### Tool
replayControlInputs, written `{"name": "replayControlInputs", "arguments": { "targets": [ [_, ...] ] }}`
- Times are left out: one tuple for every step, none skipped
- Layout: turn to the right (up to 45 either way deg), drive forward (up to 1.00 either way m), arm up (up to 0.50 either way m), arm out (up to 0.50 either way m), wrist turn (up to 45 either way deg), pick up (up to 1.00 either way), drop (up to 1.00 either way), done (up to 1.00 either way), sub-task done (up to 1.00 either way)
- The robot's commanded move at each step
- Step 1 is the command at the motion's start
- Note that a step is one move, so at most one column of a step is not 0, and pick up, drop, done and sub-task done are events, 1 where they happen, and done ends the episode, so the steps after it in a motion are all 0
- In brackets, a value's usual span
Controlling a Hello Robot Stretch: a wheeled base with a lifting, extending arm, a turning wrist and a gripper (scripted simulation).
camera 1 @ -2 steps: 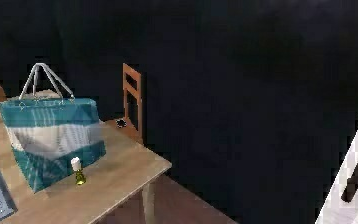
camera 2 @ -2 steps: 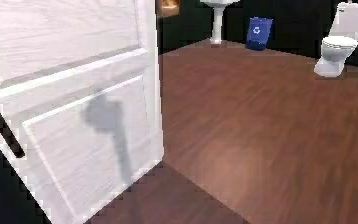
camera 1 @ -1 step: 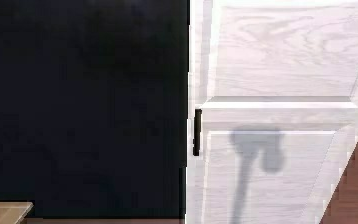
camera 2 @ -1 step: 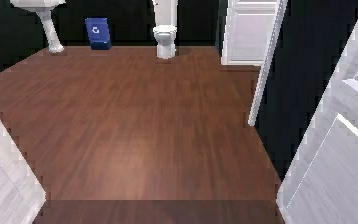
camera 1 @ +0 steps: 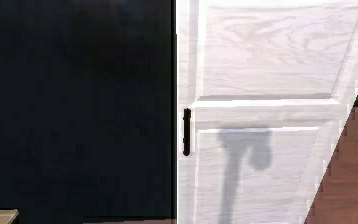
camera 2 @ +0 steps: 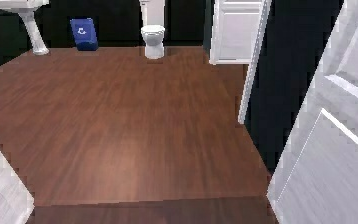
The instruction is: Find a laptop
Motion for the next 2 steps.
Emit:
{"name": "replayControlInputs", "arguments": {
  "targets": [
    [0.0, 0.3, 0.0, 0.0, 0.0, 0.0, 0.0, 0.0, 0.0],
    [-45.0, 0.0, 0.0, 0.0, 0.0, 0.0, 0.0, 0.0, 0.0]
  ]
}}
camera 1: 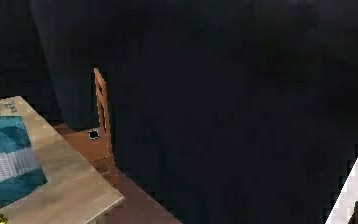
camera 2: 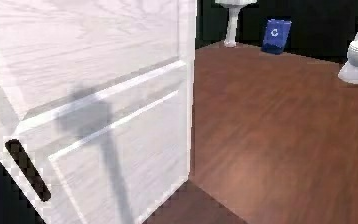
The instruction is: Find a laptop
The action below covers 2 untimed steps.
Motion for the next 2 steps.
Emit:
{"name": "replayControlInputs", "arguments": {
  "targets": [
    [-45.0, 0.0, 0.0, 0.0, 0.0, 0.0, 0.0, 0.0, 0.0],
    [-21.0, 0.0, 0.0, 0.0, 0.0, 0.0, 0.0, 0.0, 0.0]
  ]
}}
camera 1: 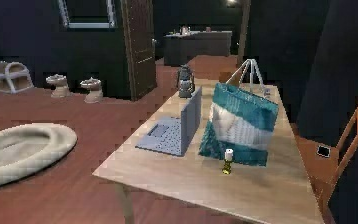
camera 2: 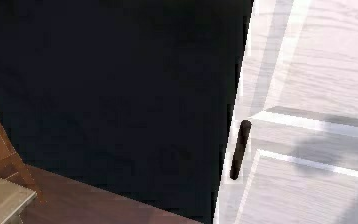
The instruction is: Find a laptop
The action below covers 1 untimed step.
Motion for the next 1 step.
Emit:
{"name": "replayControlInputs", "arguments": {
  "targets": [
    [0.0, 0.0, 0.0, 0.0, 0.0, 0.0, 0.0, 1.0, 0.0]
  ]
}}
